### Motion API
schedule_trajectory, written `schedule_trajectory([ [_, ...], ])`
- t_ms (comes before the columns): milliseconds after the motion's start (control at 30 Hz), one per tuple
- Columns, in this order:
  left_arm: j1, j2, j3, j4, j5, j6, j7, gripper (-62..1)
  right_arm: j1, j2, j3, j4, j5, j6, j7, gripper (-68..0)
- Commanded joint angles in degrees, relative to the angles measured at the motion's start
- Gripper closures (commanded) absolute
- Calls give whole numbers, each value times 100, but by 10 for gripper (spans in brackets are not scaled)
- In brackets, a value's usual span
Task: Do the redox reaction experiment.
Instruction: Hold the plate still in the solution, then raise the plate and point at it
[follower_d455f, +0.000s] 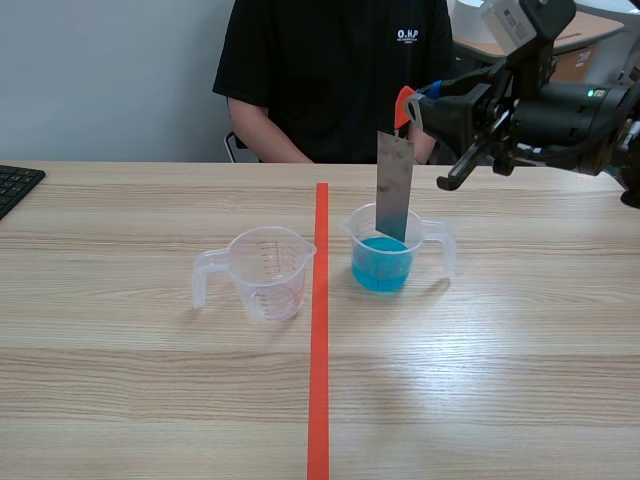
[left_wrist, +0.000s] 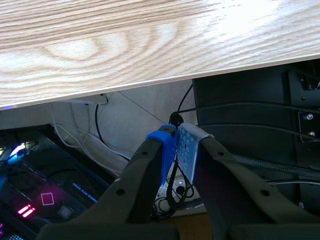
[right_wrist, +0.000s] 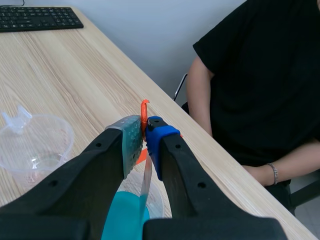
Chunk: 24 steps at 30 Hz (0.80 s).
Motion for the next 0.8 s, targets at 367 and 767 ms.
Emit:
schedule_trajectory([
  [367, 28, 13, 7, 50, 4, -11, -76, -49, -15, 203, 293, 839, 841, 33, -601, -17],
  [767, 28, 13, 7, 50, 4, -11, -76, -49, -586, 474, 527, 1923, 1005, 33, -664, -17],
])
